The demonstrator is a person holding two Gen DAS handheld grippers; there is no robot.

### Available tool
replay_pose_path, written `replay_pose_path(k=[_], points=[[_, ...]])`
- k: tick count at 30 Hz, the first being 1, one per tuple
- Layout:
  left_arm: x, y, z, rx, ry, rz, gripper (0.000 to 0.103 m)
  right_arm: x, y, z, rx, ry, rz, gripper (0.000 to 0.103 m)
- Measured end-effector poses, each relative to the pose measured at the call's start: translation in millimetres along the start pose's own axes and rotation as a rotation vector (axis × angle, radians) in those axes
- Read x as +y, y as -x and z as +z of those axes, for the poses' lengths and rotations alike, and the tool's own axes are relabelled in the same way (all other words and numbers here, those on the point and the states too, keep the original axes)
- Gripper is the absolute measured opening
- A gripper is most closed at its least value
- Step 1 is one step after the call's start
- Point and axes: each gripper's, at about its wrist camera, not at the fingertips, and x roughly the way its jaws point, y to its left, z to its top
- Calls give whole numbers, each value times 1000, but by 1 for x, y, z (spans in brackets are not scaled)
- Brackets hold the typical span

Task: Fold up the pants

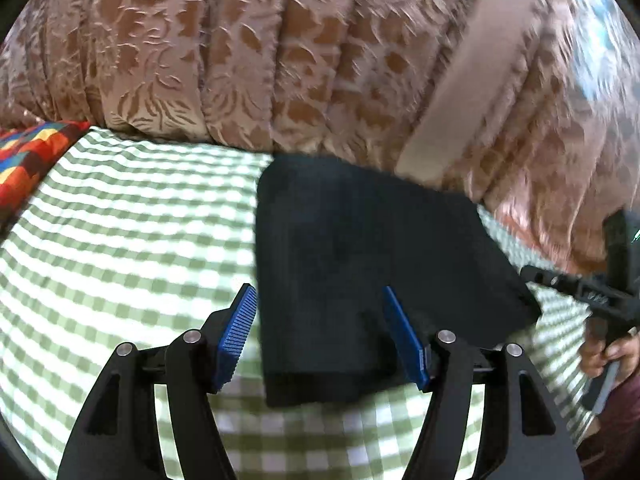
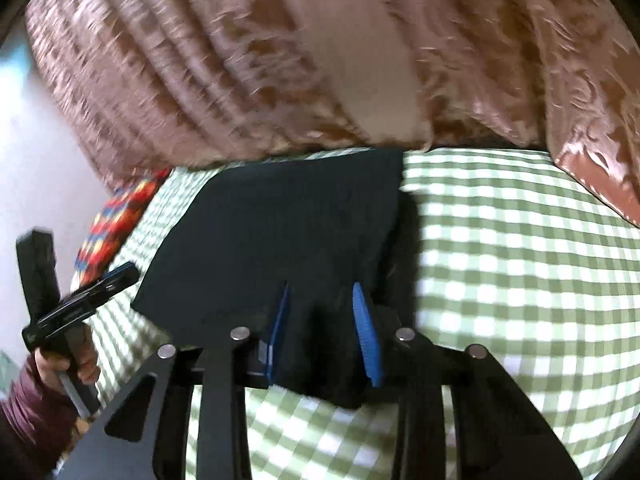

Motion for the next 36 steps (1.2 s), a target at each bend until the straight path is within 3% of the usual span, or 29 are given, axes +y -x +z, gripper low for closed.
replay_pose_path(k=[3, 8, 12, 14, 28, 36], points=[[-8, -23, -18, 83, -36, 74, 65, 5, -23, -15, 56, 28, -89, 28], [-7, -11, -15, 49, 18, 87, 65, 2, -12, -18, 12, -47, -94, 29], [-18, 9, -19, 12, -5, 127, 67, 10, 5, -25, -25, -58, -118, 46], [-22, 20, -23, -13, -5, 130, 76, 19, 9, -27, -47, -69, -137, 54], [-45, 70, -41, -94, -25, 163, 89, 72, 27, -52, -111, -36, -273, 82], [-54, 83, -55, -99, -36, 155, 99, 87, 45, -66, -172, -34, -384, 95]])
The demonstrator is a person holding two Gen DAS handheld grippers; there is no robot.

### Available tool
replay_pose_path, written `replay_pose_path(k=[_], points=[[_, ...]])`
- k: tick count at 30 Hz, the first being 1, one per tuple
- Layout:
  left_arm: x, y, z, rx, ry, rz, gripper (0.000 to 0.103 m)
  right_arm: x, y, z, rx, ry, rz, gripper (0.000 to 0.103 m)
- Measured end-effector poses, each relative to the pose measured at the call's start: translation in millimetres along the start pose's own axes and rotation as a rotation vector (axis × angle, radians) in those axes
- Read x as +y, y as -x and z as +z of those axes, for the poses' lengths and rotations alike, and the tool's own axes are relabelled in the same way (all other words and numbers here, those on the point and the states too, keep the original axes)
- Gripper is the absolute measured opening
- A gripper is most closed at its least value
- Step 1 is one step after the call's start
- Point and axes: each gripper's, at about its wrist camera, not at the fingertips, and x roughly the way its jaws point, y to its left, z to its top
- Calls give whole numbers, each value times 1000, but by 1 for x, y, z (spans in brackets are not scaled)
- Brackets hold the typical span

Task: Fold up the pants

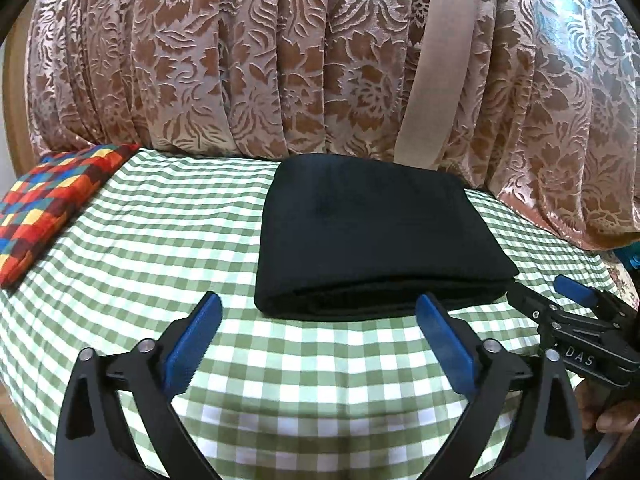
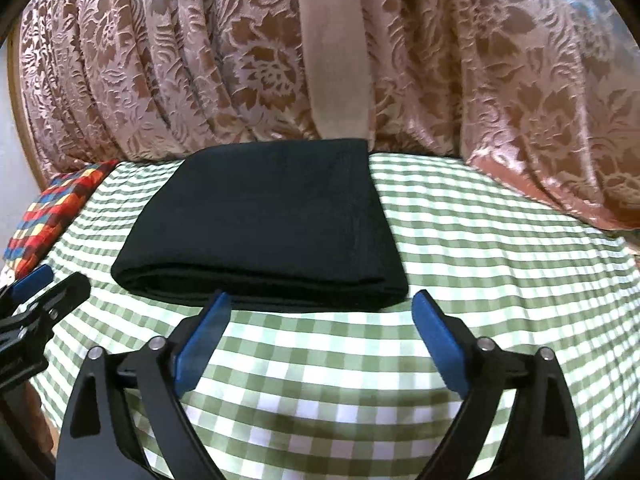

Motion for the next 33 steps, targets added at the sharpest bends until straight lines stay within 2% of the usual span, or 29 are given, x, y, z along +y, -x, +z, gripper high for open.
replay_pose_path(k=[15, 33], points=[[-14, 15, -7, -26, -25, 61, 99, 0, 10, -8, -15, 1, -33, 97], [-9, 17, -7, -24, -11, 76, 99, 2, 10, -11, -14, 2, -26, 98]])
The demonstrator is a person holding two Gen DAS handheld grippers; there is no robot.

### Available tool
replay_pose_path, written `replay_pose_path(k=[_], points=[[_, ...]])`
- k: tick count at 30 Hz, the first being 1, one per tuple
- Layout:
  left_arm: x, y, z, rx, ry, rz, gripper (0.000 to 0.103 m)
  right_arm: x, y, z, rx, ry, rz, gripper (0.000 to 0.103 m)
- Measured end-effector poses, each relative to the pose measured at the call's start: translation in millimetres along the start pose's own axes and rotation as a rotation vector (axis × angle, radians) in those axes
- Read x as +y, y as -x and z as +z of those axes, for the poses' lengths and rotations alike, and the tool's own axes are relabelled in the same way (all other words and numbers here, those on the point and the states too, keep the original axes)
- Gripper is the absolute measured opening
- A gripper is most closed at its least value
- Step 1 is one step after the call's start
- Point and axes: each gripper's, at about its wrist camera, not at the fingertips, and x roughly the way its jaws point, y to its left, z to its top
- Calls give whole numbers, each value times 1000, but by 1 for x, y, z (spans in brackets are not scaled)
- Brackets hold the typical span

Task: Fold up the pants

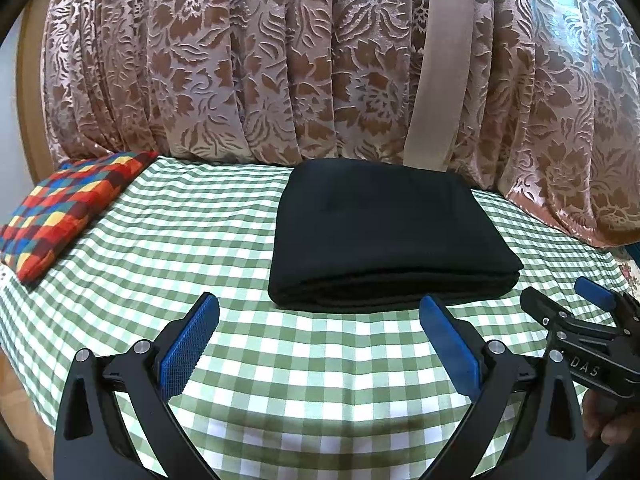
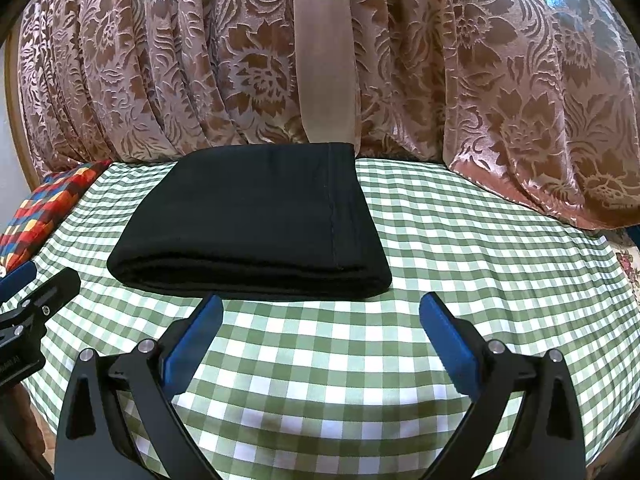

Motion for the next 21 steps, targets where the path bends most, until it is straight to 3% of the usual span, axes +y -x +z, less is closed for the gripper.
replay_pose_path(k=[21], points=[[3, 5, 1, -11, 7, 10, 99, 6, 2, -2, -6, 5, 3, 100]])
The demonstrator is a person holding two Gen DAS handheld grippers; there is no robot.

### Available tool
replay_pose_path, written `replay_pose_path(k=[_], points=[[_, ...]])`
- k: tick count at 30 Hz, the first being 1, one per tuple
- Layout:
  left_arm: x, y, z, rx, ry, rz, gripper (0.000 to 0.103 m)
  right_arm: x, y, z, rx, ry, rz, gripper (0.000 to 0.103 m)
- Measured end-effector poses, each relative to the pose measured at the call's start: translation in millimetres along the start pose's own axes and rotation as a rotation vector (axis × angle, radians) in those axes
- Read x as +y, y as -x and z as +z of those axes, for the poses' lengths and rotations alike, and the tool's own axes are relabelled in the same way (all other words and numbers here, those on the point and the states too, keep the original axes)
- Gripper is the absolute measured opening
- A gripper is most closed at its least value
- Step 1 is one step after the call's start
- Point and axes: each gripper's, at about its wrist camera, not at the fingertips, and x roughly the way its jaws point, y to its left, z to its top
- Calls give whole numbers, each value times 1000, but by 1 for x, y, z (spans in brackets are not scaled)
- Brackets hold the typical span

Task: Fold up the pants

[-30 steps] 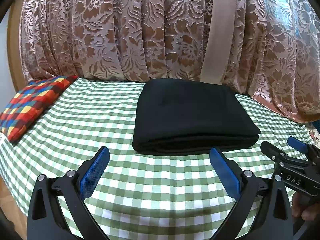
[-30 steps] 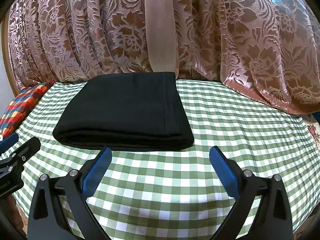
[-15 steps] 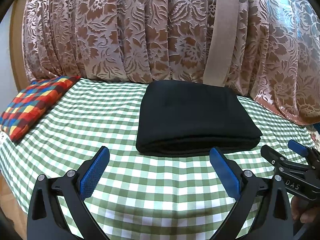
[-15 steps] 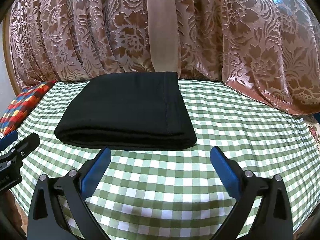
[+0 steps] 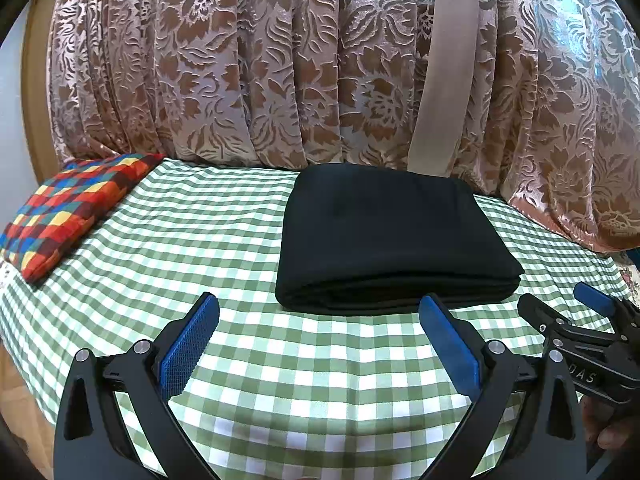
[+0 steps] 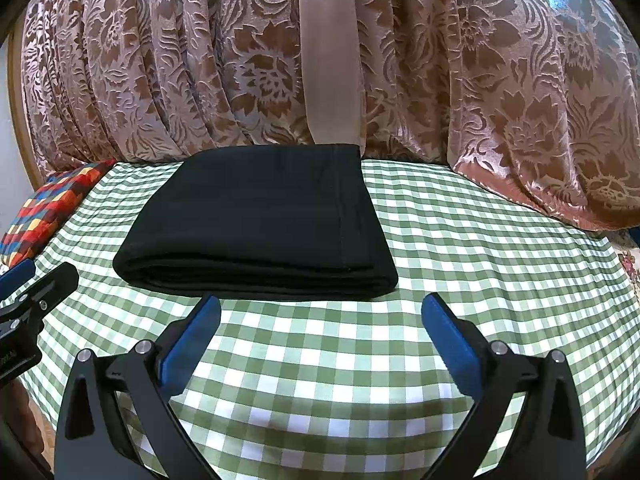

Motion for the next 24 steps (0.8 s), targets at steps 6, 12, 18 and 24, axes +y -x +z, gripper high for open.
replay_pose_path(k=[6, 12, 18, 24], points=[[-1, 3, 0, -8, 1, 2, 99, 1, -1, 0, 2, 0, 1, 100], [-1, 4, 1, -25, -7, -14, 98, 1, -4, -1, 11, 5, 2, 100], [4, -7, -2, 22, 11, -13, 96, -4, -6, -3, 20, -7, 2, 100], [5, -11, -6, 36, 14, 8, 96, -9, -7, -2, 23, -16, 4, 100]])
